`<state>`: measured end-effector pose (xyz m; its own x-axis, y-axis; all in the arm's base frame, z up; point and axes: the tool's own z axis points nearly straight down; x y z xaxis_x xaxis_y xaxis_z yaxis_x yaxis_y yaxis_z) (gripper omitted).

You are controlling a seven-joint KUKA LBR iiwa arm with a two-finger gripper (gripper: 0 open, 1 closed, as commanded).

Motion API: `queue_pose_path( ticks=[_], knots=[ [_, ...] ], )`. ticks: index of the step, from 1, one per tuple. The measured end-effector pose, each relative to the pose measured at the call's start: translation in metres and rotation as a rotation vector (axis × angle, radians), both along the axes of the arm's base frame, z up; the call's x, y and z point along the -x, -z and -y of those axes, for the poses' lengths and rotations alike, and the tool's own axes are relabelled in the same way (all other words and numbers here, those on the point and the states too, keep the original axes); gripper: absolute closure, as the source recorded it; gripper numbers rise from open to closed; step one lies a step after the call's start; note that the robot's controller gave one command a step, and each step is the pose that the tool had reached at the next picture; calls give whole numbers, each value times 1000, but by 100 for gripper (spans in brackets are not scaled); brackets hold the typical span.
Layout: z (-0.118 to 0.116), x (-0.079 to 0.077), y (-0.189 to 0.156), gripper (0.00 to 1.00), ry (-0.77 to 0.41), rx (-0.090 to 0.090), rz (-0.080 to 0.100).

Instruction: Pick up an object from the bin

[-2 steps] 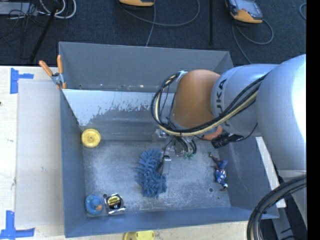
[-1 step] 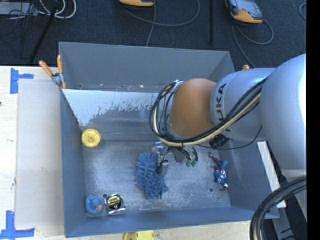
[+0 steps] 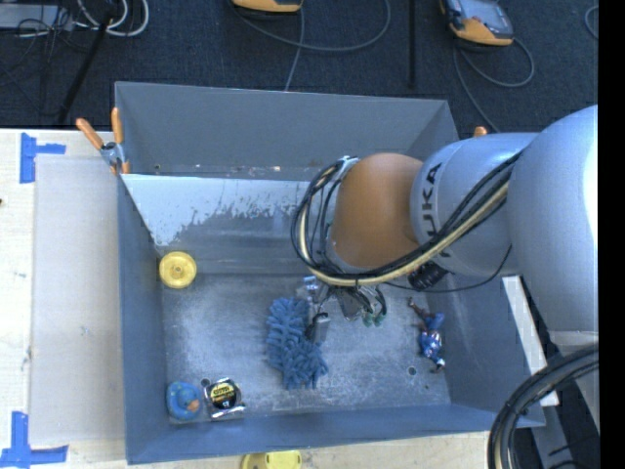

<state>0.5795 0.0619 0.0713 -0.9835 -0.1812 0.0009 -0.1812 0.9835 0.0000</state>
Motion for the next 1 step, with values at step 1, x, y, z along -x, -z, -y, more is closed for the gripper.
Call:
queue_pose_path(
  ticks=[1],
  knots=[
    [1, -13, -153, 100, 9, -1, 5]
  ],
)
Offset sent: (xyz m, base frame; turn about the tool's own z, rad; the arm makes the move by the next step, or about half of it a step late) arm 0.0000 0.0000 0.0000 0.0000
